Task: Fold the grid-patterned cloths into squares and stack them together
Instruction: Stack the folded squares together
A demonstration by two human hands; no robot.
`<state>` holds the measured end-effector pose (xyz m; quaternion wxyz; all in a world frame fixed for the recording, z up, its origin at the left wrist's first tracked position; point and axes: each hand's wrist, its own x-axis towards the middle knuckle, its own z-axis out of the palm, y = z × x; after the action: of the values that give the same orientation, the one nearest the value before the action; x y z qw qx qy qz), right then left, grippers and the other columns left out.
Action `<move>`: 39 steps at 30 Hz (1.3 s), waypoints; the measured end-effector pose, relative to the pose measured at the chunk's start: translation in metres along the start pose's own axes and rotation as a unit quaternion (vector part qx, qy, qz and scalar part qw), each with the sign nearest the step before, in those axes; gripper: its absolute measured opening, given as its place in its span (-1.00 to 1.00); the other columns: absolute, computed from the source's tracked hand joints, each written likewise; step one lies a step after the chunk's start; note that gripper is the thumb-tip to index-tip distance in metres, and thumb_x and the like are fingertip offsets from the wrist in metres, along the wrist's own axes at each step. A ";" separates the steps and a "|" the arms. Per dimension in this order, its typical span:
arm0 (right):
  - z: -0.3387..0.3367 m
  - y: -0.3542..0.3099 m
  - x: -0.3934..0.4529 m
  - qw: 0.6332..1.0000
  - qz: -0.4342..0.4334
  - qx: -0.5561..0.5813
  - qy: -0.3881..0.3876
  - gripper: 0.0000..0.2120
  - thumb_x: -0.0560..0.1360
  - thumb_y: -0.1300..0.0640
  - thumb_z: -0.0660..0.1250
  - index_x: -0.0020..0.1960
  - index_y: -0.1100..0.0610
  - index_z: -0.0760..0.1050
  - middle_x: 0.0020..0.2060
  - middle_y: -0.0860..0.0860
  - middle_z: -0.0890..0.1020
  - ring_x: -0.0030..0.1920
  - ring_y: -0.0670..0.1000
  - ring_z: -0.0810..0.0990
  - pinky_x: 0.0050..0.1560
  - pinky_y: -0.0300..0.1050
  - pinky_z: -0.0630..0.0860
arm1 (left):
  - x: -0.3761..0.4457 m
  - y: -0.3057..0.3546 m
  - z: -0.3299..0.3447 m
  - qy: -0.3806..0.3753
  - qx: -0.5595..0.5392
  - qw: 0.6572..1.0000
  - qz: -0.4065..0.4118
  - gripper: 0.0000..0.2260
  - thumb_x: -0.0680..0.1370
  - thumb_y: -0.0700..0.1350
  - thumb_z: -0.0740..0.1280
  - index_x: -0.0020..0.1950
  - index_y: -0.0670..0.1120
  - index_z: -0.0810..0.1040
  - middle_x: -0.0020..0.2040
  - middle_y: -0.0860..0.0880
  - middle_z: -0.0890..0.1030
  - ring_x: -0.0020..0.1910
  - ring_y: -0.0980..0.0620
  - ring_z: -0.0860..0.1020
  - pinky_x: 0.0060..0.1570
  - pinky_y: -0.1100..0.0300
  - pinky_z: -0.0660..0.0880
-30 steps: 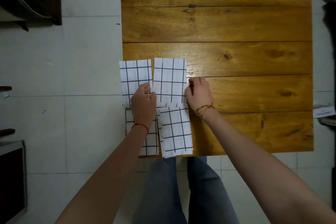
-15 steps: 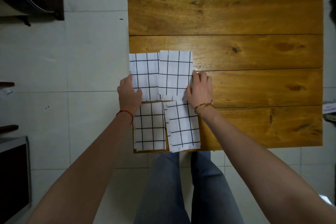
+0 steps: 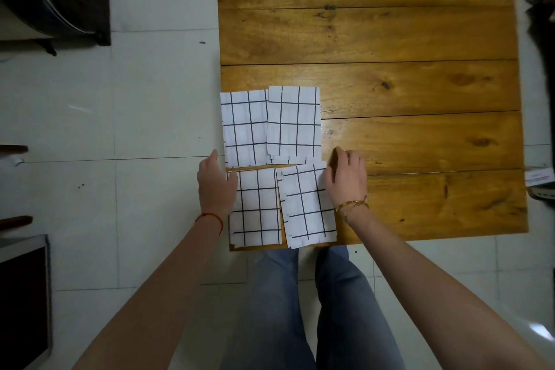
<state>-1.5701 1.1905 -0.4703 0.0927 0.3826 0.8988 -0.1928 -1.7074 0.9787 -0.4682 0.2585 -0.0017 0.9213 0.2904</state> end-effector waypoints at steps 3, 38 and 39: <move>0.009 0.004 -0.029 1.000 0.020 0.000 -0.001 -0.59 0.49 0.17 0.25 0.32 0.24 0.37 0.07 0.19 0.49 0.00 0.13 0.45 0.02 0.01 0.44 | -0.029 -0.009 0.006 -0.010 0.014 1.000 -0.003 -0.45 0.53 -0.23 0.33 0.49 -0.19 0.25 0.37 -0.19 0.37 0.31 -0.17 0.40 0.28 -0.05 0.43; -0.001 -0.029 0.032 0.998 -0.038 0.000 -0.043 -0.58 0.51 0.15 0.17 0.35 0.22 0.32 0.23 0.17 0.40 0.17 0.14 0.37 0.16 0.01 0.38 | 0.001 0.010 0.010 -0.023 0.010 0.998 0.060 -0.46 0.55 -0.26 0.22 0.52 -0.21 0.18 0.48 -0.16 0.26 0.43 -0.17 0.23 0.37 0.10 0.21; -0.001 -0.028 0.031 0.999 -0.027 0.007 -0.035 -0.57 0.51 0.15 0.17 0.36 0.22 0.31 0.23 0.17 0.40 0.17 0.14 0.37 0.17 0.02 0.38 | 0.001 0.009 0.009 -0.022 0.009 0.998 0.062 -0.46 0.55 -0.26 0.22 0.52 -0.20 0.19 0.48 -0.15 0.27 0.43 -0.16 0.23 0.37 0.11 0.21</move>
<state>-1.6120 1.1936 -0.4712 0.1158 0.3518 0.9037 -0.2150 -1.7053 0.9915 -0.4705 0.2607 0.0637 0.9162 0.2977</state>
